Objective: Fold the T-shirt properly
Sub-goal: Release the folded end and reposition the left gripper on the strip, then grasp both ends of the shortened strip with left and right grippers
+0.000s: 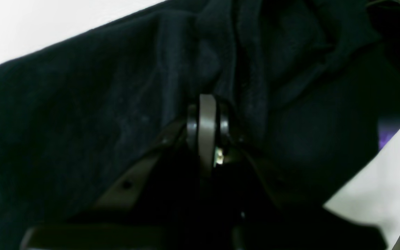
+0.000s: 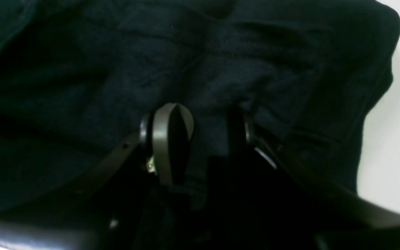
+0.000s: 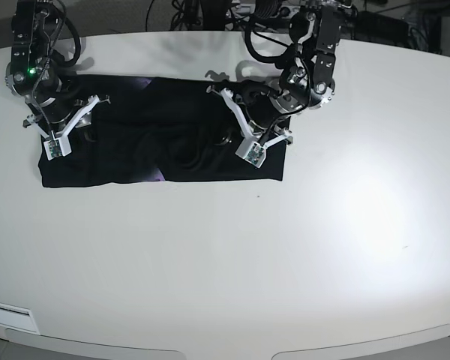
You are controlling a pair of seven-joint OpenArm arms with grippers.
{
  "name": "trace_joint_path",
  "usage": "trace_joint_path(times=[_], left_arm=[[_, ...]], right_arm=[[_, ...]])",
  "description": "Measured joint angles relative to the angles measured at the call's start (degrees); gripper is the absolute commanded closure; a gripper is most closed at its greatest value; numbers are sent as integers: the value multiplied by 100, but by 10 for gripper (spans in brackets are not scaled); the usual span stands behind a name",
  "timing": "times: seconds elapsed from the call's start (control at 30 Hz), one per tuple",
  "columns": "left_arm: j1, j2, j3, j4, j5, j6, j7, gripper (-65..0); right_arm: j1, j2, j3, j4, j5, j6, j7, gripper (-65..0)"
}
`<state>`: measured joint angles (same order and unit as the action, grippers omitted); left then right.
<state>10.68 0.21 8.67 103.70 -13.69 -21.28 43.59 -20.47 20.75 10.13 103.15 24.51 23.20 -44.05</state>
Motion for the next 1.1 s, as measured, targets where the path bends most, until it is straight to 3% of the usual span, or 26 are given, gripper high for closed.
trace_joint_path(times=[0.13,0.37,0.5,0.7,1.1], left_arm=[[24,-42,-11,372,179,166,105,0],[24,-42,-11,492,356,162,48,0],[24,-72,-11,492,769,748,52,0],[28,-153,-11,492,1051,1062,35,0],[-24,-229,-11,-195,870,1054,-389,0]], right_arm=[[-2,2,0,0,2,-2,-2,-270],[-2,2,0,0,4,0,-2,-270],[0,2,0,0,4,0,-2,-270],[0,2,0,0,4,0,0,-270],[0,0,0,42,0,-2,-11,-270]])
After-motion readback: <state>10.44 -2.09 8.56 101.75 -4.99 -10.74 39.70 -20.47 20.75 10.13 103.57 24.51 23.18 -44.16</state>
